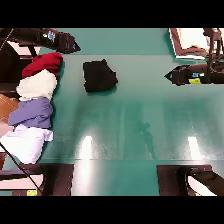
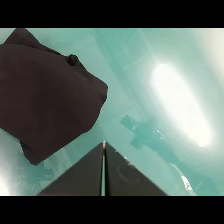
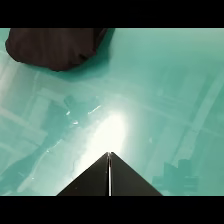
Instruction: Fold the shirts.
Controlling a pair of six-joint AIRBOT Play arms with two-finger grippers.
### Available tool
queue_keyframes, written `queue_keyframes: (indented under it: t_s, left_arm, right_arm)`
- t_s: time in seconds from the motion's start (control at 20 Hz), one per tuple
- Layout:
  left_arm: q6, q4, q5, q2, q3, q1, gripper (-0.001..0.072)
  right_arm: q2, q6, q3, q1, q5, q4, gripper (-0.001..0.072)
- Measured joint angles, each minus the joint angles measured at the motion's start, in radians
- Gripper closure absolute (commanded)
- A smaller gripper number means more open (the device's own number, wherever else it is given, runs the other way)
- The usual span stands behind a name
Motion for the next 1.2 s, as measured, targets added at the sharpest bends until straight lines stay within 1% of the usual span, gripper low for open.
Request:
queue_keyframes:
  t_s: [0.75,0.8,0.85,0.9,1.05,1.2]
  left_arm:
    - [-0.002,-0.016,0.002,0.0,0.0,0.0,0.068]
    - [-0.002,-0.024,0.011,0.0,0.0,0.0,0.0568]
    - [-0.002,-0.029,0.026,-0.001,0.0,0.0,0.0214]
    - [-0.001,-0.029,0.046,-0.004,0.0,0.0,0.0083]
    - [-0.016,0.003,0.095,-0.049,0.0,0.0,0.0088]
    - [-0.055,0.028,0.085,-0.154,0.0,-0.002,0.0088]
  right_arm:
    - [0.0,0.0,0.0,0.0,0.0,0.0,0.0693]
    - [0.0,0.0,0.0,0.0,-0.001,0.0,0.0693]
    - [0.0,0.0,0.0,0.0,-0.003,0.0,0.0693]
    - [0.0,0.0,0.0,0.0,-0.007,0.001,0.0693]
    - [0.0,0.0,0.0,0.0,-0.012,0.004,0.0693]
    - [0.0,0.0,0.0,0.0,-0.018,0.006,0.0693]
